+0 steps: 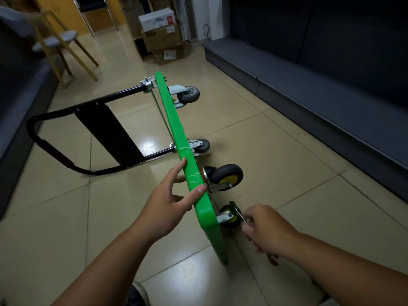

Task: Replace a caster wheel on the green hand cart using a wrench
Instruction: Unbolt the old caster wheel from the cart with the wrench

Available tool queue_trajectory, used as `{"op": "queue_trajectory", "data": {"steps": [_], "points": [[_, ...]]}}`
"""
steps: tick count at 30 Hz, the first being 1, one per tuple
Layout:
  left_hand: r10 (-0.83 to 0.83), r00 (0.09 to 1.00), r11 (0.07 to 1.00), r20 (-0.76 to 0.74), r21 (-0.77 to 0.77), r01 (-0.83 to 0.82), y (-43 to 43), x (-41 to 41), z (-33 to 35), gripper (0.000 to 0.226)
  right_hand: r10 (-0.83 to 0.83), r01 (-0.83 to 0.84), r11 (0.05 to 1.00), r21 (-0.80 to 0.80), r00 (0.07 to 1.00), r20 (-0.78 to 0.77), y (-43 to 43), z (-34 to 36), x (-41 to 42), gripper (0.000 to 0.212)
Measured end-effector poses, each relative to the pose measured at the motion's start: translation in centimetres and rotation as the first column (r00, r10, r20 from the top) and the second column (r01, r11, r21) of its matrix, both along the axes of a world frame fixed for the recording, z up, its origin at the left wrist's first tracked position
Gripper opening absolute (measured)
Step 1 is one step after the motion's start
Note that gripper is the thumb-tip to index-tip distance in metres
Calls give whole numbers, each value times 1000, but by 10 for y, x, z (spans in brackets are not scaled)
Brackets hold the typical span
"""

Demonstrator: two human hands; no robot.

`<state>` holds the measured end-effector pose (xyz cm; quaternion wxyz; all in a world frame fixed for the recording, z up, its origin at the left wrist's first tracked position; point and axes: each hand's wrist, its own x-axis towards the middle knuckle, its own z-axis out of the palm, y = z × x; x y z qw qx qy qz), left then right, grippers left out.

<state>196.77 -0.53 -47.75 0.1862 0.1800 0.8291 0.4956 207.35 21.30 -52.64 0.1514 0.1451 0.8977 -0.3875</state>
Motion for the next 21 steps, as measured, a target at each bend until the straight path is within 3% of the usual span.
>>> {"op": "queue_trajectory", "data": {"steps": [3,6,12,17,21], "points": [[3,1000,1000,-14,-7,-3,2,-1,-1,97,-160,159,970,-182,987,11,0,24,-5,26],[2,1000,1000,-25,-4,-2,3,0,-2,99,-187,151,926,-344,980,-71,-12,53,-20,27],[11,1000,999,-18,35,-11,3,2,-5,93,-176,143,909,-392,983,-50,-29,69,-27,39],[0,1000,1000,-16,27,0,3,3,-4,101,-73,82,896,-437,997,36,-29,69,-32,29],[-7,1000,1000,-18,22,8,3,3,-1,103,10,-10,888,-460,1000,-2,-26,54,-31,25]]}}
